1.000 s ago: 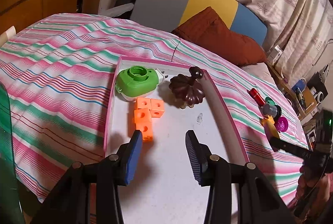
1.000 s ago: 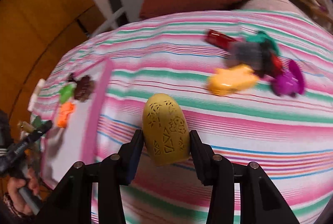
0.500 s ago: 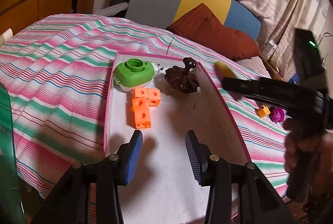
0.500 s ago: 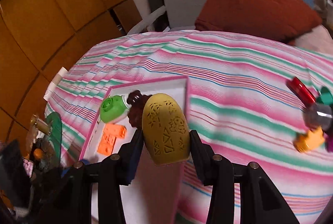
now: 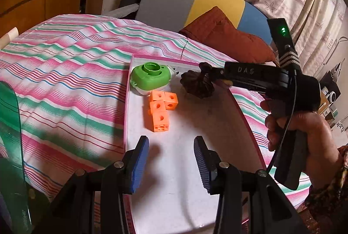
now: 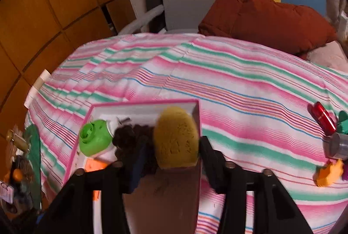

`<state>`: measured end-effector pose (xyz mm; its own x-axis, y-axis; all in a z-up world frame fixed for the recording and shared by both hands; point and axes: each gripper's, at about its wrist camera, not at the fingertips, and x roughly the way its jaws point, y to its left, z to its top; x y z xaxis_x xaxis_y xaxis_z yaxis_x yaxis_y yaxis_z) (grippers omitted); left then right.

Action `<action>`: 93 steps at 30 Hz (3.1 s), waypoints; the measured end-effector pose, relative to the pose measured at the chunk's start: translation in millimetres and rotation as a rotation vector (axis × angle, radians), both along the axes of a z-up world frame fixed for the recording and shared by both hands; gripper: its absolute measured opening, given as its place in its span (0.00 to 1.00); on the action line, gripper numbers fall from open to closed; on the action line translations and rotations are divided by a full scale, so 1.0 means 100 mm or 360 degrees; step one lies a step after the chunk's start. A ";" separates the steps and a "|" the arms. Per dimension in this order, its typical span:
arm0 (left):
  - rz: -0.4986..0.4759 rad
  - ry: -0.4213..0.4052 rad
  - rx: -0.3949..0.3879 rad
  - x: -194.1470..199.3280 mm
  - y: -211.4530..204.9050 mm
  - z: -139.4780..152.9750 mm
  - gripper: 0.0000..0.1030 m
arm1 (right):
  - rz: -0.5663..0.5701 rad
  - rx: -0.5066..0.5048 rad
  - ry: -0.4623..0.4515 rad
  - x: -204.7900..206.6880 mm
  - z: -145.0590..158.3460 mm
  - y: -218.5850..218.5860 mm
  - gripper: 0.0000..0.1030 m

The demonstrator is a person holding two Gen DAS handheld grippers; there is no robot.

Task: Organize rigid objects
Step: 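Carry the yellow sponge into the tray beside the brush and open the right tool, then move the right tool to the pile and grasp the purple suction-cup toy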

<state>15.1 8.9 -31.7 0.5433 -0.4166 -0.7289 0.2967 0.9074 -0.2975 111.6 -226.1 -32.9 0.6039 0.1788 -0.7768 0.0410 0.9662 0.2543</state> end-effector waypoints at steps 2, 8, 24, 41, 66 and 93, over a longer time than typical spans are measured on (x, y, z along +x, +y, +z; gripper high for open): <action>-0.0012 -0.0003 0.0006 -0.01 -0.01 0.00 0.42 | -0.0002 0.0017 -0.0032 -0.04 0.04 -0.03 0.59; -0.0035 -0.0001 0.0012 -0.05 -0.08 0.01 0.42 | -0.0038 0.0054 -0.0077 -0.24 0.17 -0.14 0.65; -0.0195 -0.0019 0.0044 -0.21 -0.36 0.02 0.42 | -0.0030 -0.0069 -0.0030 -0.77 0.15 -0.34 0.71; -0.0407 -0.0068 0.0089 -0.43 -0.78 0.07 0.42 | -0.0351 -0.0074 0.0160 -1.34 -0.18 -1.46 0.72; -0.0608 -0.0107 0.0175 -0.62 -1.33 0.18 0.42 | -0.1184 0.0274 0.0105 -1.77 -0.38 -3.47 0.62; -0.0696 -0.0083 0.0194 -0.69 -1.69 0.17 0.42 | -0.1145 -0.0096 0.0184 -1.68 -0.38 -3.46 0.53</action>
<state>-54.1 -159.9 -14.4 0.3726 -0.5280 -0.7631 0.6715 0.7210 -0.1710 -56.3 -572.3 -71.3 0.4691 -0.2764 -0.8388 0.6945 0.7021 0.1570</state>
